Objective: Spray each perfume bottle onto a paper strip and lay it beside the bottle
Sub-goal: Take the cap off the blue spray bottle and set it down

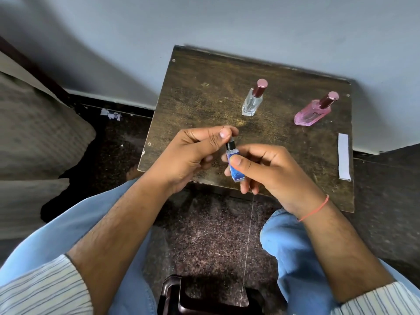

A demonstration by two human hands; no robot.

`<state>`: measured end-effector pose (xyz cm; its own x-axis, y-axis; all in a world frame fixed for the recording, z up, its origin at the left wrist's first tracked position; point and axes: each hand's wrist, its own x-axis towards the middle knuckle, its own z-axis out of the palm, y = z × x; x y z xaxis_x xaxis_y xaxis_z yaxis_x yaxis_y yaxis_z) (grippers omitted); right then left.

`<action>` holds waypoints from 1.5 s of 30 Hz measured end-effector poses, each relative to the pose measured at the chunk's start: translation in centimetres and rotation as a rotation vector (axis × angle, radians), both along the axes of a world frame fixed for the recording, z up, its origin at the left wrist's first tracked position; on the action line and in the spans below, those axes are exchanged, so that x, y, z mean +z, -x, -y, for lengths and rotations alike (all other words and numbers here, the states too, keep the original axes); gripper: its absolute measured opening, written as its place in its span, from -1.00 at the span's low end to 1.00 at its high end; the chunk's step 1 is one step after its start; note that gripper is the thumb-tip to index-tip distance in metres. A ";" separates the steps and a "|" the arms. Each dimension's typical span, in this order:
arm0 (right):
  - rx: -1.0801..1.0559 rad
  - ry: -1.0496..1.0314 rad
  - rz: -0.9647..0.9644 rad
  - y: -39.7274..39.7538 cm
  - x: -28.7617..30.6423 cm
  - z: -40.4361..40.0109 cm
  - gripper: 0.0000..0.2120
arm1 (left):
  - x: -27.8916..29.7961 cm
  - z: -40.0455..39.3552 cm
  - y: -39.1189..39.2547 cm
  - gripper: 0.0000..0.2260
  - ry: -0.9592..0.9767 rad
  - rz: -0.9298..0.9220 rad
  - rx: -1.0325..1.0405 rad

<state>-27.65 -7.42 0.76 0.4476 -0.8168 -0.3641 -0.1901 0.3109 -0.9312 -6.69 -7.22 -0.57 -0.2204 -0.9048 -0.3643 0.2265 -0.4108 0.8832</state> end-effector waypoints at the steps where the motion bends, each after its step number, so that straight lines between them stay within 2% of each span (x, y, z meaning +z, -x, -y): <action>1: 0.000 -0.014 0.022 -0.1 0.1 0.0 -0.82 | 0.0 -0.1 0.0 -0.74 0.002 -0.004 0.002; 4: -0.011 0.024 -0.018 -0.4 0.0 0.1 -0.85 | 0.0 -0.2 -0.1 -0.73 0.014 0.028 0.030; 10: -0.115 0.341 -0.265 -0.9 -1.1 -0.1 -0.92 | -0.7 -0.2 0.2 -0.85 0.013 0.124 0.157; 14: -0.114 0.547 -0.453 -0.7 -1.9 -0.4 -0.86 | -0.4 0.7 -0.3 -0.88 -0.079 -0.005 0.359; 15: -0.110 0.549 -0.462 -0.6 -2.1 -0.6 -0.83 | -0.4 1.2 -0.9 -0.89 -0.072 0.006 0.412; 17: -0.121 0.483 -0.439 -0.4 -2.5 -0.7 -0.80 | -0.5 2.0 -1.9 -0.87 0.053 0.152 0.440; 20: -0.160 0.427 -0.401 0.0 -2.8 -0.2 -0.83 | -1.0 2.2 -1.9 -0.82 0.261 0.327 0.348; 22: -0.186 0.467 -0.397 0.4 -3.0 0.3 -0.87 | -1.5 2.0 -1.8 -0.83 0.290 0.419 0.280; 26: -0.235 0.472 -0.405 1.2 -3.0 0.8 -0.83 | -1.9 1.4 -2.6 -0.83 0.389 0.707 0.142; 31: -0.203 0.524 -0.442 2.1 -3.2 1.2 -0.84 | -2.3 1.3 -3.2 -0.81 0.492 0.996 -0.054; 38: -0.176 0.496 -0.423 2.7 -3.5 1.3 -0.81 | -2.7 1.1 -3.0 -0.80 0.573 1.141 -0.090; 41: -0.169 0.500 -0.431 2.7 -3.4 1.2 -0.77 | -2.8 1.1 -3.0 -0.74 0.599 1.176 -0.115; 45: -0.176 0.499 -0.436 3.2 -3.0 1.2 -0.57 | -2.5 1.1 -2.8 -0.62 0.630 1.178 -0.104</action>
<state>-30.81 -8.59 -2.20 0.1908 -0.9807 -0.0418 -0.5661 -0.0752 -0.8209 -3.88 -8.36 -3.04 -0.1437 -0.9858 0.0864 -0.8024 0.1672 0.5729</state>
